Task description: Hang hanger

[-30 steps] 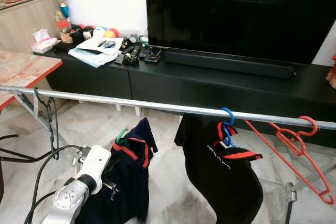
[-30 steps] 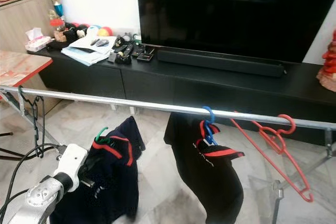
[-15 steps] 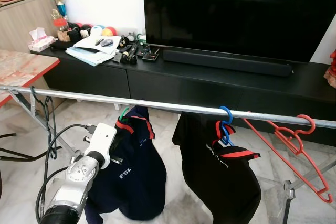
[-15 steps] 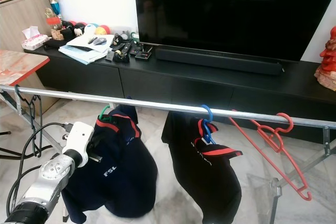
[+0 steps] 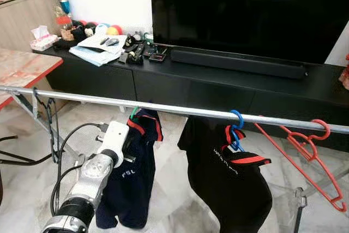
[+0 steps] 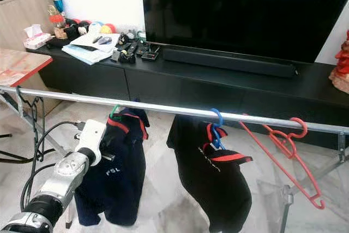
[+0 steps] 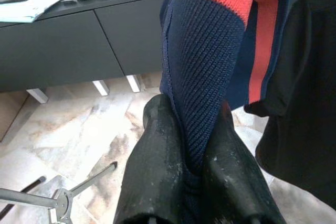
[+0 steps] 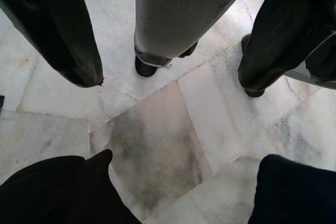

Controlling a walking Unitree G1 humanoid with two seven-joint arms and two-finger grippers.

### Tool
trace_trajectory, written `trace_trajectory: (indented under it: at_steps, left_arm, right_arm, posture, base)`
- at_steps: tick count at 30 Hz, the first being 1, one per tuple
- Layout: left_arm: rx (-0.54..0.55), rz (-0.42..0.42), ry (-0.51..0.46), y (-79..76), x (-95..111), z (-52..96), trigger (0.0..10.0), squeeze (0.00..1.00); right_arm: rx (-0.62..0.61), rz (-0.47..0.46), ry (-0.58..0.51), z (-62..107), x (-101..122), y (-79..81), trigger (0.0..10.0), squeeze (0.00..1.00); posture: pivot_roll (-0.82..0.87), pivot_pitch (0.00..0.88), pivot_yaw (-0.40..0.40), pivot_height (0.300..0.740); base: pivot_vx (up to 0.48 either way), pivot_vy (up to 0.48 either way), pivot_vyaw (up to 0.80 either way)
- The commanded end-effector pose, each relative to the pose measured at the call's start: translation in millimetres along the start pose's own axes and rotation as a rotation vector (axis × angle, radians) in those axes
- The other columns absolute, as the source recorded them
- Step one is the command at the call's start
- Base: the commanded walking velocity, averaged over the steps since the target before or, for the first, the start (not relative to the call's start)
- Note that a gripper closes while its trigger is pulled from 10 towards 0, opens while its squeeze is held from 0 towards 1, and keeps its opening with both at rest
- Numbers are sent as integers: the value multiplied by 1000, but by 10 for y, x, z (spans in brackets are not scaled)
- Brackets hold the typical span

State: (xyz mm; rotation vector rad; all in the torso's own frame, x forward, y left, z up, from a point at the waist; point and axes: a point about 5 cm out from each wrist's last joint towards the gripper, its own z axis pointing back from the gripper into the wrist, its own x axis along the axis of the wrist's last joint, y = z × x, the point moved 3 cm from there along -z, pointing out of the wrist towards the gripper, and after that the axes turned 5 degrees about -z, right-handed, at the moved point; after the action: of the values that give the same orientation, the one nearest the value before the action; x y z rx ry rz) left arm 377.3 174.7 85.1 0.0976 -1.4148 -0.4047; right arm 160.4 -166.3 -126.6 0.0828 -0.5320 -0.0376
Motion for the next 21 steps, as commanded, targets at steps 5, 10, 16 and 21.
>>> trace_trajectory:
  at_steps: [5, 10, 16, 21]
  left_arm:
    - [61, 3, -17, 108, 113, -78, 10000, 0]
    - [69, 34, -9, 97, 145, -122, 10000, 0]
    - [108, 52, 22, 129, 209, -198, 10000, 0]
    - [113, 78, 92, 124, 107, -198, 10000, 0]
  right_arm:
    - [-8, -2, 6, 1, -16, -1, 10000, 0]
    - [-8, -6, 4, 0, -9, 1, 10000, 0]
    - [-9, -6, 3, -1, -9, 4, 10000, 0]
    - [-8, -6, 6, -2, -12, 8, 10000, 0]
  posture:
    - [-49, 11, 4, 740]
    - [-52, 12, 3, 740]
    - [-53, 12, 2, 740]
    - [-52, 14, 2, 740]
  base:
    - [0, 0, 0]
    - [0, 0, 0]
    - [0, 0, 0]
    - [0, 0, 0]
